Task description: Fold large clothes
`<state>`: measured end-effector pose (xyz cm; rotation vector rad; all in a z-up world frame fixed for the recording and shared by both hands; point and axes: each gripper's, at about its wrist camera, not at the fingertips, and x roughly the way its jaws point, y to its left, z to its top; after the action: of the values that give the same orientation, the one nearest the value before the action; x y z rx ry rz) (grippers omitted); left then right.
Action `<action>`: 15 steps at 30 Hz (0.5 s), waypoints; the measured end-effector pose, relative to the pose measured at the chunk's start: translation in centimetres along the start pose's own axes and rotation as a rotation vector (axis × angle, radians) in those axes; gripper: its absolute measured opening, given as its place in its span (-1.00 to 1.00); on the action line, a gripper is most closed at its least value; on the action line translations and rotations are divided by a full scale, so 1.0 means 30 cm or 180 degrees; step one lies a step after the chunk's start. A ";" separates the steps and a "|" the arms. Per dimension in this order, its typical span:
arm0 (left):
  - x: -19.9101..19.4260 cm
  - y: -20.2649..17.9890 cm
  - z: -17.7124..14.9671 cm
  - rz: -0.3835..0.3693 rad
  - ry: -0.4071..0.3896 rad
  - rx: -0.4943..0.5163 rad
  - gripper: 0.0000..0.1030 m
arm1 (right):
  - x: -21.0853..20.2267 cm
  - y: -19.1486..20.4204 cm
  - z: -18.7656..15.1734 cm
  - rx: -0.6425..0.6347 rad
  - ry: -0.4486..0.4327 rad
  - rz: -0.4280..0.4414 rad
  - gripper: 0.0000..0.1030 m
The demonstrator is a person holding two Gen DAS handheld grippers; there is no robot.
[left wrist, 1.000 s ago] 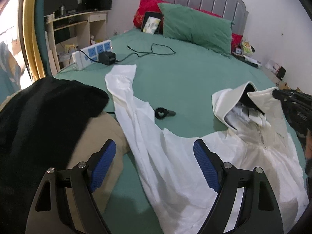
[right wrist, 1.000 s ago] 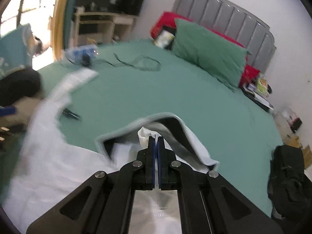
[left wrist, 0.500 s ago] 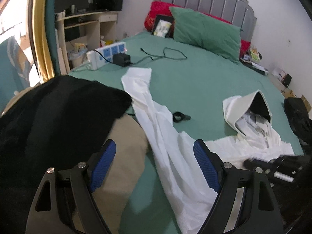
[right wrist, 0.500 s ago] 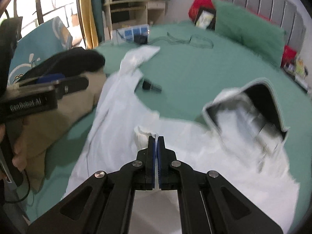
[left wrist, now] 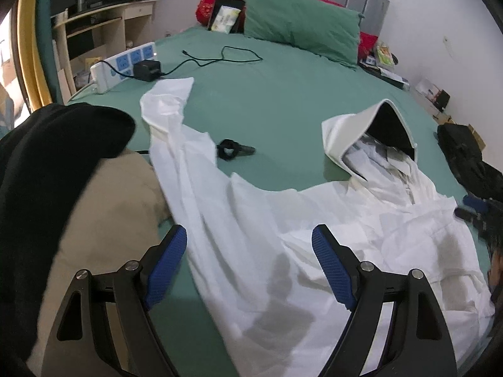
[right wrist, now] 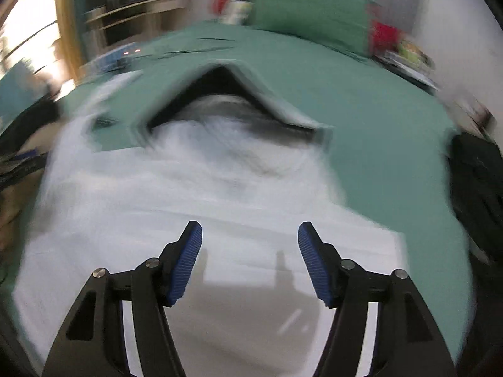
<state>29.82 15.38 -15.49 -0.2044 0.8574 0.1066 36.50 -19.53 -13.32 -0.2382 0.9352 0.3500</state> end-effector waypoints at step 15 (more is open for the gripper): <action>0.064 -0.059 0.018 0.0238 -0.0040 0.0266 0.65 | 0.228 -0.501 -0.069 0.0420 0.0449 0.0283 -0.94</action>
<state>31.77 13.80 -16.36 -0.0934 0.8554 0.1416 44.60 -32.75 -19.38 -0.1015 1.1059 0.3550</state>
